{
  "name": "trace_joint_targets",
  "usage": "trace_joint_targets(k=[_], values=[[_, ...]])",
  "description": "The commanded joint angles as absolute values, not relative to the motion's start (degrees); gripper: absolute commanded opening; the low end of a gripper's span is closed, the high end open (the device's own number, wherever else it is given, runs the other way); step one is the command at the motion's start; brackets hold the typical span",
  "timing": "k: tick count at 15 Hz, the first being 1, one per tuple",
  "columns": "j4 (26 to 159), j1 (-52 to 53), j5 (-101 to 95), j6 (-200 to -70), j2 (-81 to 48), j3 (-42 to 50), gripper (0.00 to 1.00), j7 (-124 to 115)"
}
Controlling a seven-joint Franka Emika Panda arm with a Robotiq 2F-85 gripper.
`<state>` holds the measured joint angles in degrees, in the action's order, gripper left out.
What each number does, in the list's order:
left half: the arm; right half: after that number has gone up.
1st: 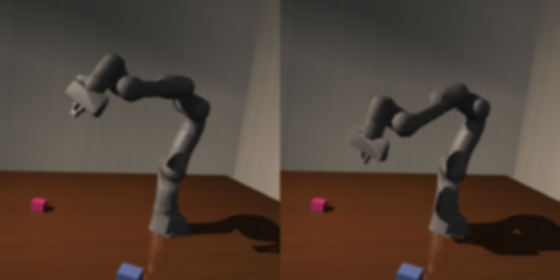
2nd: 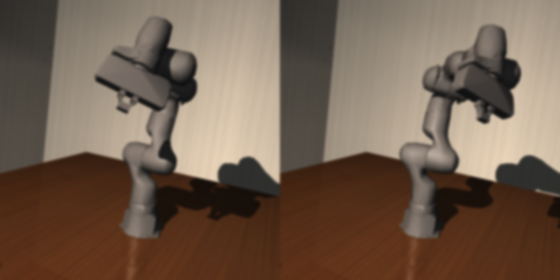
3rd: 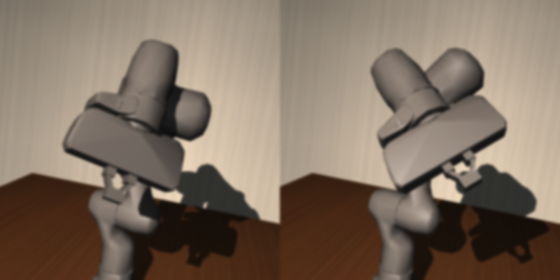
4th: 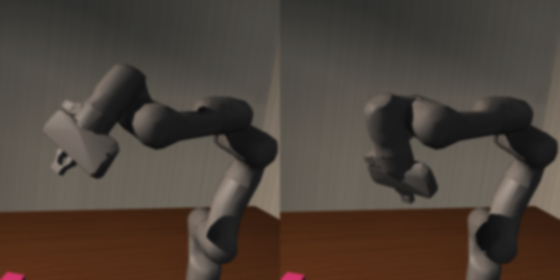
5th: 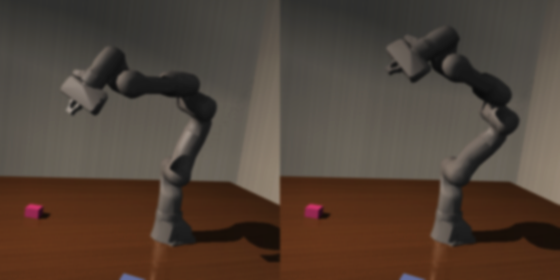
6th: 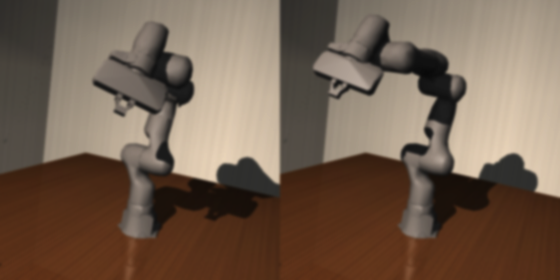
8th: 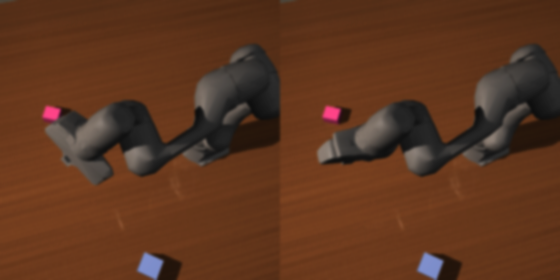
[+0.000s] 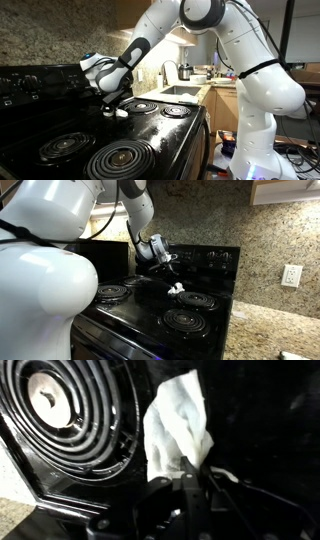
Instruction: Use the white napkin to wipe the stove
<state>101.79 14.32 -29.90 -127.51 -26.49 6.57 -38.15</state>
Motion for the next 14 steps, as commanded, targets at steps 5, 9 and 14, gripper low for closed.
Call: trace_joint_targets(k=[5,9,14], values=[[92.1,19.4,-29.6,-129.5,-35.0,2.7,0.08,-38.6],[88.1,21.6,-28.8,-132.1,-38.5,1.3,0.08,-37.3],[81.2,24.7,-27.8,-133.4,-43.3,-0.4,0.08,-34.7]])
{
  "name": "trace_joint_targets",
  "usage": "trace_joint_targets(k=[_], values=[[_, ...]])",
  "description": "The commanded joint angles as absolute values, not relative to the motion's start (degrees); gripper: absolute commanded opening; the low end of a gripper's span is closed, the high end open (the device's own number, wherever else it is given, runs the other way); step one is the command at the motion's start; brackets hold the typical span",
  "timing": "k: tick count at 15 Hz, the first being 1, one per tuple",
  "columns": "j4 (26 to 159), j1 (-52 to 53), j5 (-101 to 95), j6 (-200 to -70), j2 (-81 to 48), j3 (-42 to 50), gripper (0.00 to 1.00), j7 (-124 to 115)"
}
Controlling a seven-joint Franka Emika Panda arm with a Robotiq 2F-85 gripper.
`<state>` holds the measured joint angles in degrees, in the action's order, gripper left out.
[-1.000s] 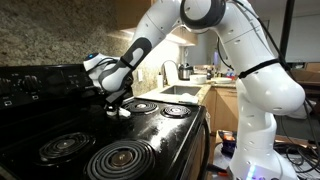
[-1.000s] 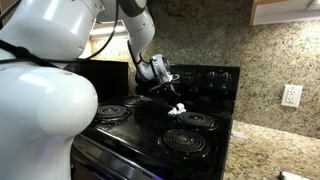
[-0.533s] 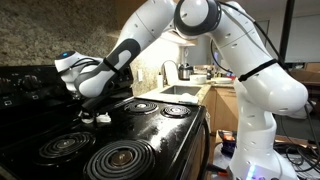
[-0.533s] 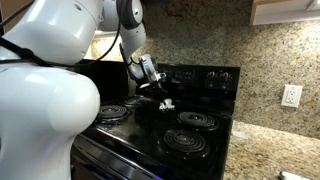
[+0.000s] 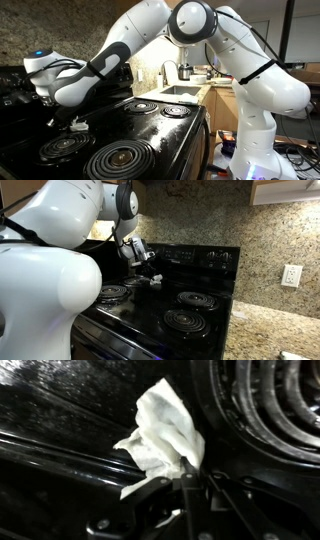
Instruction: Use the white napkin to wipe the stove
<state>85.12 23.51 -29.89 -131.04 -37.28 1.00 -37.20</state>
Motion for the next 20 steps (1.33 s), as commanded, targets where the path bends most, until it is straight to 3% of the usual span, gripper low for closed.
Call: trace_joint_targets(k=[1,7,20], values=[[79.8,25.3,-27.7,-133.4,-44.2,-0.6,0.08,-34.0],[74.7,27.1,-24.5,-132.9,-47.7,-2.4,0.08,-32.0],[77.1,27.4,-16.7,-137.2,-45.5,-4.1,0.08,-33.3]])
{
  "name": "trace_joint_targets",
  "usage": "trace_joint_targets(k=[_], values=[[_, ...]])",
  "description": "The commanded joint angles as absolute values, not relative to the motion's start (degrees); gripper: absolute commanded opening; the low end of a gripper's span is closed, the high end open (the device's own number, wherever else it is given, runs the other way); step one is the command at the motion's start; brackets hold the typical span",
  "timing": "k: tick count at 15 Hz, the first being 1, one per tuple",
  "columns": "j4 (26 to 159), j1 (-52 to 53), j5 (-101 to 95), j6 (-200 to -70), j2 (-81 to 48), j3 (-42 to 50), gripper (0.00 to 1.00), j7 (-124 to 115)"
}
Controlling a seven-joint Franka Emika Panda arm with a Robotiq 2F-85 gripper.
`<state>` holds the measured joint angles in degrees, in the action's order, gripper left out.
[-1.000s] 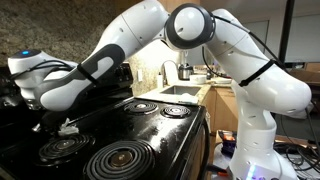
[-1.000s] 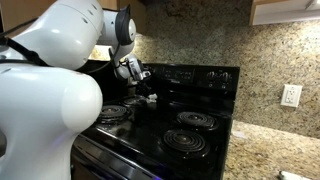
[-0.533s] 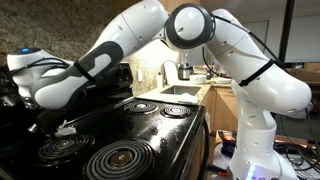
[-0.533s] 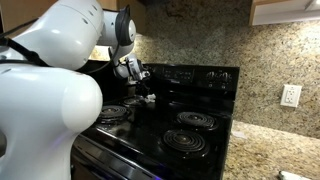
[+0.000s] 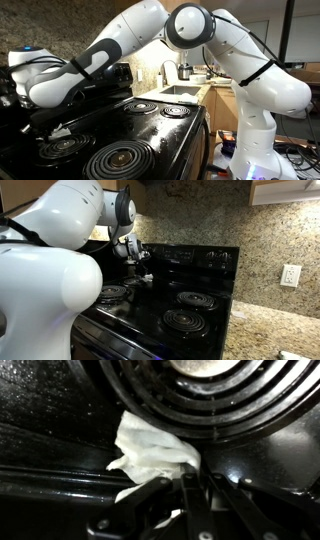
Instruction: Use the white napkin to wipe the stove
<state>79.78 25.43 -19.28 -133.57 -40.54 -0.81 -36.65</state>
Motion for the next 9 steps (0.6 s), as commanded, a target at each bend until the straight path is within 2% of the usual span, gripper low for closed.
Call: trace_joint_targets(k=[1,6,9], values=[[77.2,27.5,-16.1,-137.7,-45.5,-4.2,0.08,-33.4],[74.0,30.2,-14.2,-141.6,-48.4,-7.7,0.08,-30.7],[71.9,31.2,-14.3,-139.6,-49.7,-7.7,0.08,-27.5]])
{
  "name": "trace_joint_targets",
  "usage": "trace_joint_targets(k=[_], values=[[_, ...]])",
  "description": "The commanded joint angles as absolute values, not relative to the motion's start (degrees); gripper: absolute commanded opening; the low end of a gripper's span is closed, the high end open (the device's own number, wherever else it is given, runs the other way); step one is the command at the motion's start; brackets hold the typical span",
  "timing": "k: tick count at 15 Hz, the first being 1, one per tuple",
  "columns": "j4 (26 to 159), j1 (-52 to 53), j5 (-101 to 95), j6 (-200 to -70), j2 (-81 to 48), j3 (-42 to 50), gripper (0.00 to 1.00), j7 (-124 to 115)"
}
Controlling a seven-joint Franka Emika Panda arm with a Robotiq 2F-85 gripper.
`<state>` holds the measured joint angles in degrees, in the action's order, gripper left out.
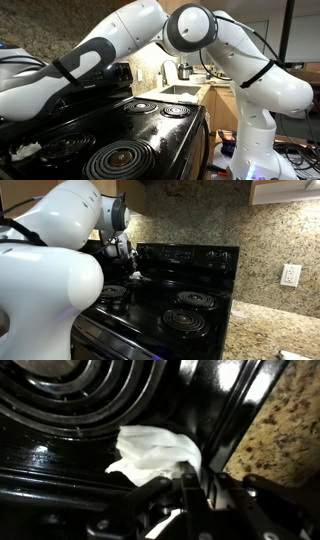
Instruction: Use the white napkin to wipe the stove
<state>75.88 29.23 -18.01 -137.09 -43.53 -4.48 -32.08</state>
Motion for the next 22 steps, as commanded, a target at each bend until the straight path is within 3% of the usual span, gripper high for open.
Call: trace_joint_targets(k=[1,14,22], values=[[72.1,31.1,-14.0,-139.0,-49.5,-7.8,0.08,-26.5],[93.1,27.0,-12.5,-138.4,-34.7,-13.4,0.08,-26.5],[112.5,26.0,2.3,-137.0,-20.7,-16.9,0.08,-25.9]])
